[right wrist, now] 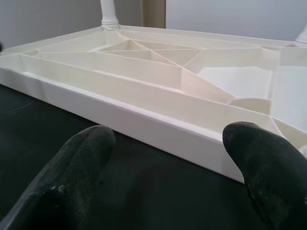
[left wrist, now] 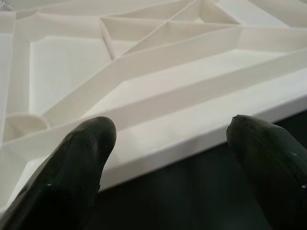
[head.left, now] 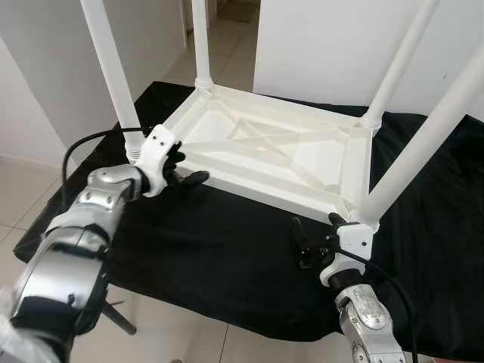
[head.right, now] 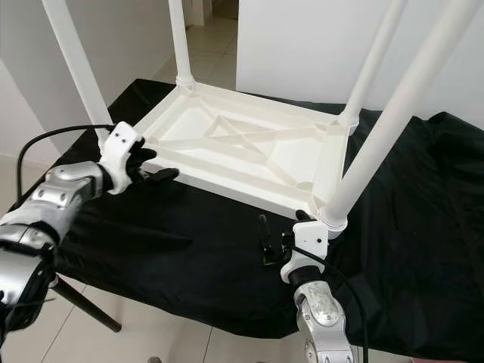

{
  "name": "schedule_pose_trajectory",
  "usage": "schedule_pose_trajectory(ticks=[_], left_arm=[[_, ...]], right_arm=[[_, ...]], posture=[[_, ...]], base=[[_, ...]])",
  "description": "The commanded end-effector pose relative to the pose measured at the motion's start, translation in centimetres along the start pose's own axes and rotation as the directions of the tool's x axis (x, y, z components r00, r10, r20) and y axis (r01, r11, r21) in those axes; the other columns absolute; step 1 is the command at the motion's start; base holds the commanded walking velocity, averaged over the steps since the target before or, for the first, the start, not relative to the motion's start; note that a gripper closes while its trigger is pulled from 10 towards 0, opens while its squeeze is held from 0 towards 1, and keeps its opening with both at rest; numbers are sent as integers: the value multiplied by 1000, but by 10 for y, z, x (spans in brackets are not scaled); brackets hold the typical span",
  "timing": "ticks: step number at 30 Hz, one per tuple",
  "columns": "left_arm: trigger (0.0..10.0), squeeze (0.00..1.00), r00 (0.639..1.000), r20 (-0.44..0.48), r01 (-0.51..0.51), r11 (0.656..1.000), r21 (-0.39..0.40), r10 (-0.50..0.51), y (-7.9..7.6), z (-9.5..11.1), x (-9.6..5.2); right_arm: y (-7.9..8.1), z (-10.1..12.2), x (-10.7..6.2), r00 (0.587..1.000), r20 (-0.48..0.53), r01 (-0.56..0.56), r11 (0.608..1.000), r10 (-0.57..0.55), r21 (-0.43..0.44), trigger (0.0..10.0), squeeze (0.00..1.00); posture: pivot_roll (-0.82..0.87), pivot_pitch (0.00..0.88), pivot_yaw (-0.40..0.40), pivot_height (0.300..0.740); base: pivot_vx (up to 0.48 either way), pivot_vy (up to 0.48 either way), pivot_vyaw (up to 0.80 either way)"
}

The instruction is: Building children table

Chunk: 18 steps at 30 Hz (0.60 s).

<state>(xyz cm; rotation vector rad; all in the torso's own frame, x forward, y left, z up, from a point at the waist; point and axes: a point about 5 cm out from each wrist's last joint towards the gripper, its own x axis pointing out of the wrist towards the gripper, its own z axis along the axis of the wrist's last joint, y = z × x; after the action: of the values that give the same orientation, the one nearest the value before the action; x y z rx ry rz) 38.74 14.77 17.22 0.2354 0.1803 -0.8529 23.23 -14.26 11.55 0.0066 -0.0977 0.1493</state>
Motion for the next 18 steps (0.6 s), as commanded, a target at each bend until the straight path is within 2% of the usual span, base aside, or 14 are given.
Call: schedule_pose_trajectory(ticks=[1, 2, 6, 8, 13, 14, 18], left_arm=[[10000, 0, 998, 7, -55, 998, 17, 55, 1, 5, 5], [10000, 0, 998, 17, -69, 998, 16, 68, 1, 10, 10], [10000, 0, 995, 20, -93, 996, 11, 93, 1, 13, 13], [10000, 0, 992, 28, -121, 993, 6, 121, 1, 16, 15], [10000, 0, 987, 24, -158, 987, -18, 159, 2, 21, 19], [10000, 0, 985, 19, -168, 985, -43, 169, 2, 22, 21], [10000, 0, 984, 23, -177, 980, -91, 179, 3, 23, 22]], right_arm=[[4, -2, 3, 1000, -15, -8, 1000, 8, 12, 10000, 0], [6, 1, 5, 1000, -2, -17, 1000, 17, 20, 10000, 0], [7, 3, 6, 1000, 7, -22, 1000, 21, 19, 10000, 0], [8, 4, 7, 999, 11, -34, 999, 34, -16, 10000, 0], [11, 6, 14, 998, 17, -53, 998, 54, -28, 10000, 0], [14, 9, 16, 997, 25, -75, 997, 75, -34, 10000, 0], [17, 12, 18, 995, 25, -98, 995, 99, -38, 10000, 0]], posture=[[-116, 4, 18, 740], [-123, 22, 23, 740], [-129, 37, 26, 740], [-143, 58, 36, 740], [-153, 107, 29, 740], [-163, 136, 26, 740], [-164, 151, 20, 740]], base=[[0, 0, 0], [0, 0, 0], [0, 0, 0], [0, 0, 0], [0, 0, 0], [0, 0, 0], [0, 0, 0]])
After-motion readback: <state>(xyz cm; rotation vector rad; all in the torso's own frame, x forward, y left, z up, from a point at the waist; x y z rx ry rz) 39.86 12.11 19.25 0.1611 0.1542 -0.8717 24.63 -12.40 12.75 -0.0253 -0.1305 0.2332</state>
